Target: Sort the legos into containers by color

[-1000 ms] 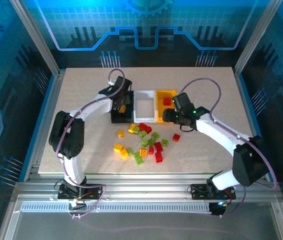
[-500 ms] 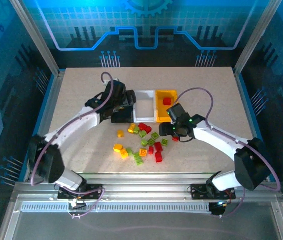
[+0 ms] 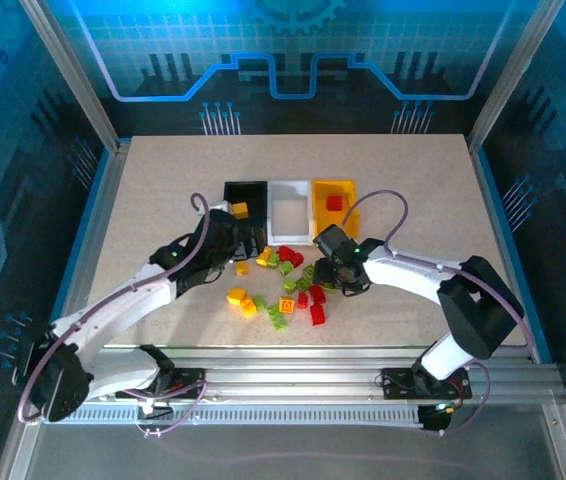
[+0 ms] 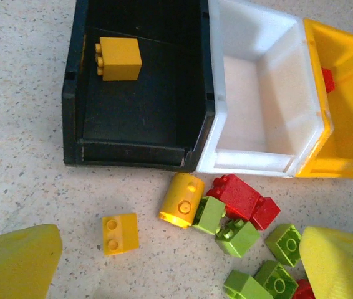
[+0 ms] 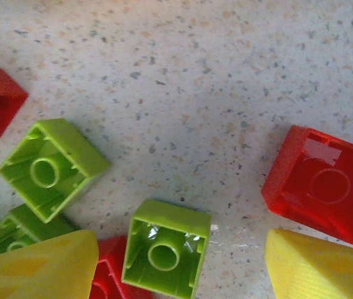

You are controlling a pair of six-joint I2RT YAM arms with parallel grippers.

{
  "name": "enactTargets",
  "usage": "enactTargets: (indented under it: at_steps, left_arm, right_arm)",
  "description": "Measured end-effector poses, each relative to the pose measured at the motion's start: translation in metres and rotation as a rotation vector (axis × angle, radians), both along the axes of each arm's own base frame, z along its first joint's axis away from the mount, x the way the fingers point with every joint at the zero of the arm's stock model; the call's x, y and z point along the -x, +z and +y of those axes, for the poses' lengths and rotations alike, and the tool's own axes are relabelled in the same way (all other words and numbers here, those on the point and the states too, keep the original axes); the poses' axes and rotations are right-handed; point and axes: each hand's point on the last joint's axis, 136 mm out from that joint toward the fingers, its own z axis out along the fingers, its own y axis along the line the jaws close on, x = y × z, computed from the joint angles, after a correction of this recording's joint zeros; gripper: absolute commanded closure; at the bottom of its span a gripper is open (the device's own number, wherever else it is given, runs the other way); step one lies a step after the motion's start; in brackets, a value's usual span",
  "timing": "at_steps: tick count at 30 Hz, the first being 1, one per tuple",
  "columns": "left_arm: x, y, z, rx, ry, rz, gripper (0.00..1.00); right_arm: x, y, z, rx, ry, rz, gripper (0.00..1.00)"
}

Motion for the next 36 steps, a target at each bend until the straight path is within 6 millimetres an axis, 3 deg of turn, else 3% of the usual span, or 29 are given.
enactTargets:
  at_steps: [6,13,18,22,27,29,32,36]
  left_arm:
    - [0.008,0.008,0.005,0.021,0.000,-0.033,0.01]
    - [0.010,0.007,0.007,0.021,0.001,-0.032,0.01]
    - [0.012,0.003,0.008,0.025,0.008,-0.023,0.01]
    - [0.014,0.004,0.009,0.035,0.016,-0.023,0.01]
    - [0.020,-0.003,0.014,0.038,0.022,-0.014,0.01]
    - [0.022,-0.008,0.014,0.041,0.027,0.000,0.01]
    - [0.026,-0.014,0.015,0.041,0.032,0.020,0.01]
    - [0.030,-0.022,0.014,0.057,0.032,0.051,0.01]
  right_arm:
    - [-0.001,-0.019,0.000,0.024,-0.039,0.044,0.44]
    - [-0.001,-0.019,-0.009,0.050,-0.053,0.053,0.68]
    - [-0.003,-0.003,-0.005,0.023,0.016,0.013,0.72]
    - [-0.013,0.034,0.008,-0.015,0.121,-0.063,0.71]
    - [-0.061,0.105,0.052,-0.075,0.265,-0.234,0.68]
    - [-0.084,0.123,0.070,-0.083,0.294,-0.288,0.68]
    - [-0.116,0.125,0.093,-0.070,0.324,-0.319,0.66]
    - [-0.156,0.097,0.112,-0.022,0.343,-0.297,0.65]
